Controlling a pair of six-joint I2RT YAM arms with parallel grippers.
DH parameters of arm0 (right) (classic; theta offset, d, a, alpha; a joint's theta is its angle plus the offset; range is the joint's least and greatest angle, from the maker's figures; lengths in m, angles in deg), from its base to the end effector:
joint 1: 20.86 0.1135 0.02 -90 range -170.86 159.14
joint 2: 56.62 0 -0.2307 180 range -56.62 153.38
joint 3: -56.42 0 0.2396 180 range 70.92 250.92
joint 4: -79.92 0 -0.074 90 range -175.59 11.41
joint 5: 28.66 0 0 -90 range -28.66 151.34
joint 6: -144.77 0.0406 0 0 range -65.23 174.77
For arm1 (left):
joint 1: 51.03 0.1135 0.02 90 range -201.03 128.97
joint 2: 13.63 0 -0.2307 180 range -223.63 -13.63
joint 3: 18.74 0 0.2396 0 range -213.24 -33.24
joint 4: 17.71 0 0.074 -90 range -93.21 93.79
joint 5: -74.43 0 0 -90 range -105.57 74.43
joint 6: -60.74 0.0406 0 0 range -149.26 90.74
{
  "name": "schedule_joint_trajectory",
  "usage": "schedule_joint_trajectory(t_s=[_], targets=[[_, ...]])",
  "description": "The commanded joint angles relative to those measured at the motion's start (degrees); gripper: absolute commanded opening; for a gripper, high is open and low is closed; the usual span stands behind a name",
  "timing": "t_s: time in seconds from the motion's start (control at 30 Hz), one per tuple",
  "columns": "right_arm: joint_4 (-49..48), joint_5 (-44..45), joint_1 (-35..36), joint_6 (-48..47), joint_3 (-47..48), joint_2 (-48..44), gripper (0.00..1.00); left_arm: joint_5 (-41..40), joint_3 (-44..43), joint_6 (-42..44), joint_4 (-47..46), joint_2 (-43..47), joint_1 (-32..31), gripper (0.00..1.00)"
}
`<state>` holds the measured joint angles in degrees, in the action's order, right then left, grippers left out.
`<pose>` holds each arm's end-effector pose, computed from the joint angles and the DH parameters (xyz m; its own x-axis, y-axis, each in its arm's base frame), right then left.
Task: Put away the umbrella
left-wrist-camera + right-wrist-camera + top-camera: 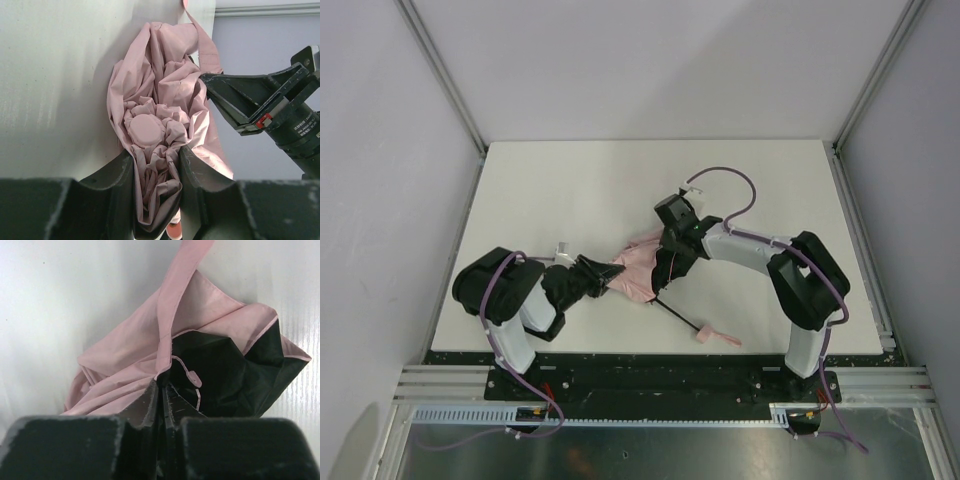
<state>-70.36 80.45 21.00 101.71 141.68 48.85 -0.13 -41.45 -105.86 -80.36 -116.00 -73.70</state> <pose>0.2909 0.2428 0.1671 -0.7352 0.2683 -0.6226 0.0931 0.9496 0.2993 0.1994 -0.0950 0.0700 -0.6525 -0.7436 -0.1458 -0.1221 0.2931 -0.9483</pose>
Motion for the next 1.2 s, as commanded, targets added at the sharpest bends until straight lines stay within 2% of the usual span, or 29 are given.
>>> schedule_joint_trajectory(t_s=[0.0,0.07,0.17,0.27,0.4,0.5,0.6,0.83,0.93,1.07,1.1,1.17], targets=[[-2.1,-2.6,-1.8,-2.4,2.5,-2.2,0.03,0.5,0.9,1.5,-4.8,-0.6,0.0,0.0],[-6.8,-10.1,-4.4,-5.9,0.9,-3.9,0.01,0.6,1.0,1.5,-5.0,-0.6,0.1,0.0],[-19.8,-24.7,-8.8,-10.5,-4.8,-7.0,0.0,0.6,1.0,1.4,-5.2,-0.8,0.0,0.0],[-28.4,-34.0,-12.5,-13.5,-8.2,-7.9,0.0,0.6,1.1,1.4,-5.4,-0.9,0.1,0.0],[-41.1,-50.0,-17.4,-12.6,-10.7,-4.0,0.0,0.7,1.0,1.3,-5.6,-1.1,0.1,0.0],[-45.4,-55.6,-18.7,-13.4,-11.0,0.3,0.0,0.8,0.9,1.2,-5.7,-1.2,0.1,0.0],[-40.8,-50.8,-19.1,-18.3,-11.2,1.6,0.0,0.8,1.0,1.2,-5.8,-1.2,0.2,0.0],[-28.7,-36.4,-20.0,-34.0,-11.2,-0.1,0.11,0.8,0.7,1.2,-5.9,-1.5,0.1,0.0],[-24.8,-30.9,-20.9,-36.9,-10.1,0.0,0.11,0.8,0.8,1.1,-5.9,-1.5,0.1,0.0],[-17.0,-22.8,-19.1,-38.2,-6.7,-1.0,0.02,0.5,0.9,1.1,-5.9,-1.1,0.1,0.0],[-14.2,-18.9,-17.9,-38.6,-6.3,-2.2,0.03,0.4,0.9,1.1,-5.9,-1.1,0.1,0.0],[-8.9,-9.3,-15.3,-39.5,-5.2,-4.7,0.17,0.3,0.9,1.0,-5.9,-1.2,0.1,0.0]])
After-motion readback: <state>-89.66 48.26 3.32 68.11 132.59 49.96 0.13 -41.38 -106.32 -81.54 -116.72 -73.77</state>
